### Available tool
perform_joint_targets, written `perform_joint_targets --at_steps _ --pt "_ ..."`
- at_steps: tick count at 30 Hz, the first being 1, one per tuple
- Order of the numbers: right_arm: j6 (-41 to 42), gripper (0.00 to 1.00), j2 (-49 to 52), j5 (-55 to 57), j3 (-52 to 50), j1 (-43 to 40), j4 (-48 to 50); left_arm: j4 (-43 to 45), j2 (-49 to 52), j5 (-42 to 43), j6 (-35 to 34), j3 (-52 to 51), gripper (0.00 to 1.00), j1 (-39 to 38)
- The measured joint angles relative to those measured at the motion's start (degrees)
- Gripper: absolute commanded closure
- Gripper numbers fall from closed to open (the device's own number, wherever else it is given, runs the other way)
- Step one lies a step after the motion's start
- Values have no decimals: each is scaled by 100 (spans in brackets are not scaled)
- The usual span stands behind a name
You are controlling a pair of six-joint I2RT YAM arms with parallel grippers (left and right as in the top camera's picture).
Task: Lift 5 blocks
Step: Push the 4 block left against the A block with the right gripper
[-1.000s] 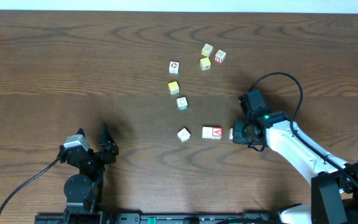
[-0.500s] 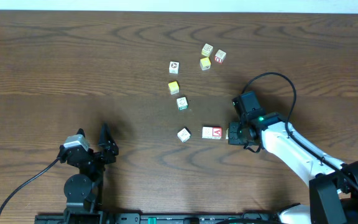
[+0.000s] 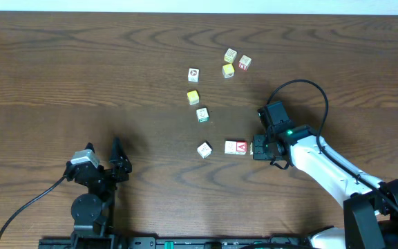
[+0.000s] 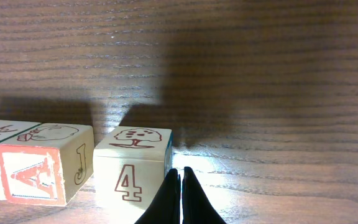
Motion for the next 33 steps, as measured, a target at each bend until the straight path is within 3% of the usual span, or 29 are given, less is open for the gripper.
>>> perform_joint_targets --at_steps 33 --pt "-87 98 0 -129 0 160 168 2 0 0 0 0 27 0"
